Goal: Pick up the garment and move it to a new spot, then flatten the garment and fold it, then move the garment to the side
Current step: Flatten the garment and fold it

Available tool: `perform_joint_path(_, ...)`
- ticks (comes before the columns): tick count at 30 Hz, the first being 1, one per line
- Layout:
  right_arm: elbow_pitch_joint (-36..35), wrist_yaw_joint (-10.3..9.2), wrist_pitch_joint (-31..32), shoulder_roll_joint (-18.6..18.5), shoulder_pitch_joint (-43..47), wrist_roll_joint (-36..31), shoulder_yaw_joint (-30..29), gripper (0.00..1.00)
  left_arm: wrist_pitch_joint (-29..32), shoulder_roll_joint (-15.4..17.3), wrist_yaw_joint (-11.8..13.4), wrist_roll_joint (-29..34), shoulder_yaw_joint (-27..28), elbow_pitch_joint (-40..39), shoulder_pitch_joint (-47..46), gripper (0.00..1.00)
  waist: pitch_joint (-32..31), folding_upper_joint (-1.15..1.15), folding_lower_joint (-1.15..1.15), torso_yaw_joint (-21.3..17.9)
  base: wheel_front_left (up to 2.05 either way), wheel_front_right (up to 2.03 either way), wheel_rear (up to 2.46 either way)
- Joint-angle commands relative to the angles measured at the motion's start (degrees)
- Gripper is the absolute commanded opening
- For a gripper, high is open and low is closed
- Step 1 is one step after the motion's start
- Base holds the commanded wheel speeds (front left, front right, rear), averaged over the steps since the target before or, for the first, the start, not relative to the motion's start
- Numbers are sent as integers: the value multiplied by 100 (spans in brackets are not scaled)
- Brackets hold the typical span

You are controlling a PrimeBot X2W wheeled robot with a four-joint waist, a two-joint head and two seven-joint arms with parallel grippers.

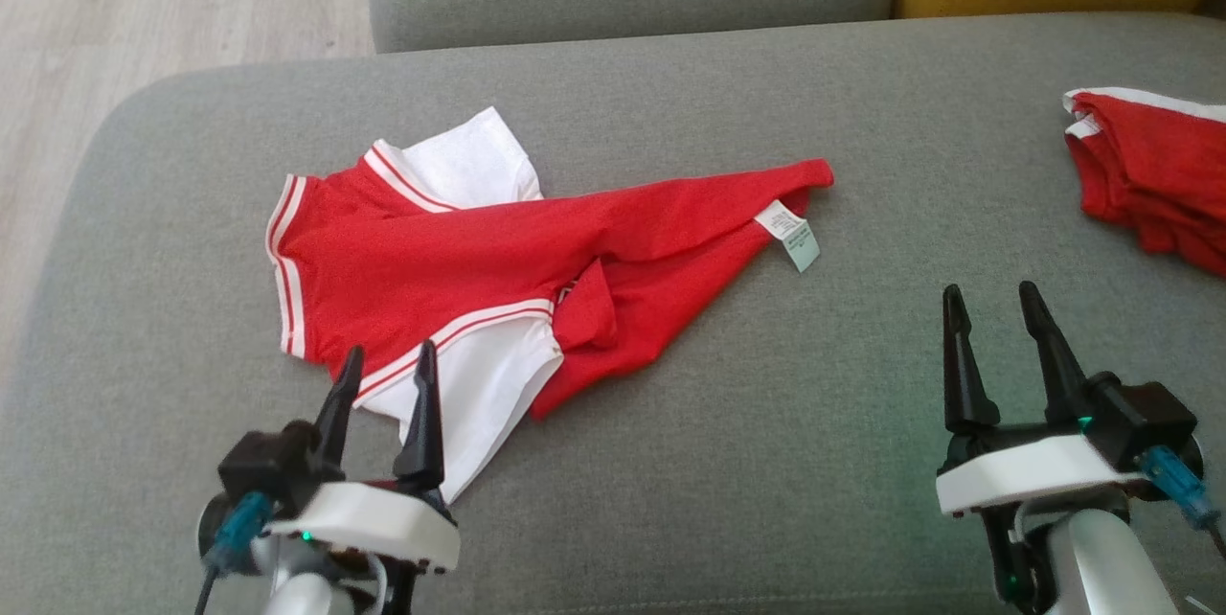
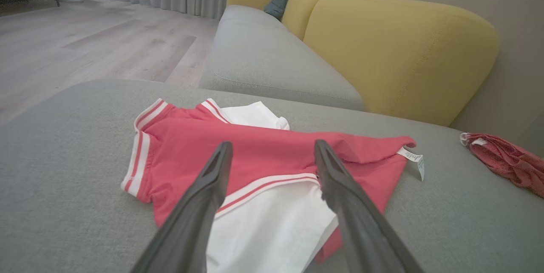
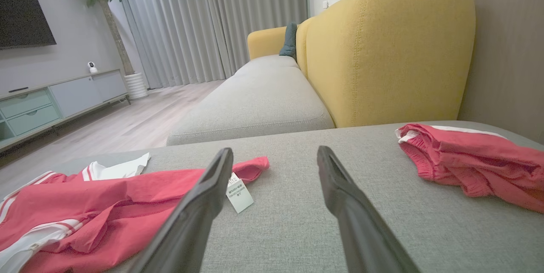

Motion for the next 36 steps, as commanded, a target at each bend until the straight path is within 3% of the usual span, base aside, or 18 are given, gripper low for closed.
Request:
perform_joint_path(1, -188, -5, -78, -27, -106, -54, 159, 100, -70, -18, -34, 84, 274, -214, -51, 100, -14, 0, 0, 22, 0, 0, 0)
perform_joint_path(14, -190, -5, -78, -27, -136, -41, 174, 100, -71, -178, -242, 362, 566, -81, 117, 100, 68, 0, 0, 33, 0, 0, 0)
perform_joint_path(23, -188, -5, -78, -27, -200, -8, 179, 100, 396, -270, -331, -32, 412, 1082, 191, 100, 275, 0, 0, -42, 0, 0, 0)
perform_joint_path(36, -160, -5, -78, -27, -297, -14, 179, 100, 399, -345, -398, -610, 362, 2139, -332, 100, 441, 0, 0, -326, 0, 0, 0)
